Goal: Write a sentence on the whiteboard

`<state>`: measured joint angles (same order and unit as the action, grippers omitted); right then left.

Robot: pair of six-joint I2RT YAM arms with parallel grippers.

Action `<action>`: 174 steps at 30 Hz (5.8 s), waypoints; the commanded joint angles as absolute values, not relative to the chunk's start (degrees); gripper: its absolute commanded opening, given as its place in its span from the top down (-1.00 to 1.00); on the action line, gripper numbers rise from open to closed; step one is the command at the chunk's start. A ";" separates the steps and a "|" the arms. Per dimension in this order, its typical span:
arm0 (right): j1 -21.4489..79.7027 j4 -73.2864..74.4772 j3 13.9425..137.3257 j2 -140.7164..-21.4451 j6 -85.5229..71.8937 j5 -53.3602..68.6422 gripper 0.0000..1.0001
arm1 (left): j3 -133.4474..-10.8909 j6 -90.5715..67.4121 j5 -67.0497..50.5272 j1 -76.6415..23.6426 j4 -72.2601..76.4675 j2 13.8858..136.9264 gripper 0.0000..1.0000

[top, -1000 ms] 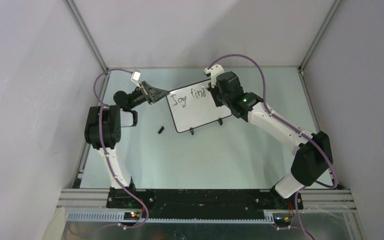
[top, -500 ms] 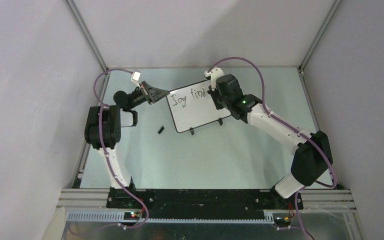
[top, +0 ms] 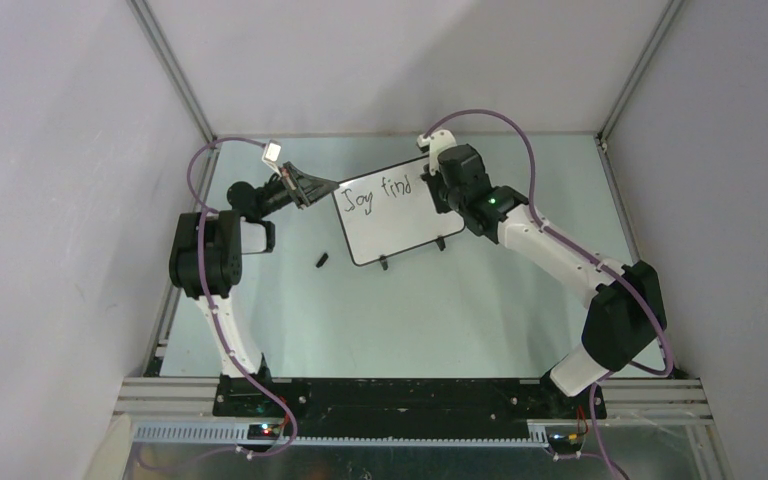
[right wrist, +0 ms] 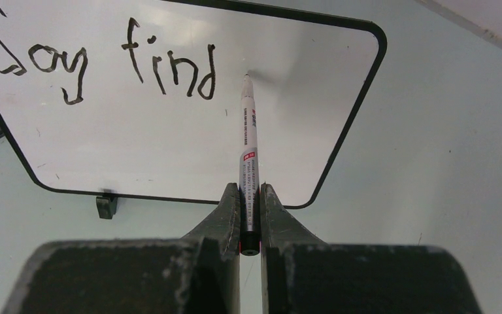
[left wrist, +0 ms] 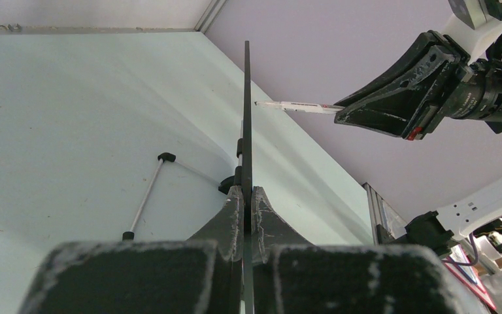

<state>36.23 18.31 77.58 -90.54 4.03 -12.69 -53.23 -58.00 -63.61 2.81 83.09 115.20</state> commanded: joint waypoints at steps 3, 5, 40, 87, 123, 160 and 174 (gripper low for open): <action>35.98 15.77 77.80 -91.01 3.02 -13.57 1.00 | -53.75 -57.48 -65.00 2.55 87.43 113.99 1.00; 35.97 15.67 77.82 -91.16 3.04 -13.13 1.00 | -53.75 -57.48 -64.97 2.59 87.45 113.98 1.00; 37.37 19.20 79.12 -92.41 5.23 -13.93 1.00 | -53.57 -57.39 -64.96 2.61 87.45 113.90 1.00; 37.42 1.99 63.57 -75.00 3.22 -13.59 1.00 | -54.50 -58.11 -65.40 2.61 87.46 114.46 1.00; 41.52 -3.69 48.36 -60.66 -5.23 -17.36 1.00 | -70.90 -73.26 -77.77 -0.81 87.67 124.80 1.00; 40.85 -9.37 41.13 -54.55 -5.09 -21.56 1.00 | -53.50 -62.11 -63.50 6.78 87.41 113.65 -0.99; 39.52 -11.04 38.39 -53.09 -6.41 -20.99 1.00 | -35.81 -32.20 -31.01 9.61 39.51 83.31 -0.99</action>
<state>39.99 -8.05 38.74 -53.98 -5.37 -20.49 -36.27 -45.69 -45.91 9.45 61.17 92.84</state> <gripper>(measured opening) 0.090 0.994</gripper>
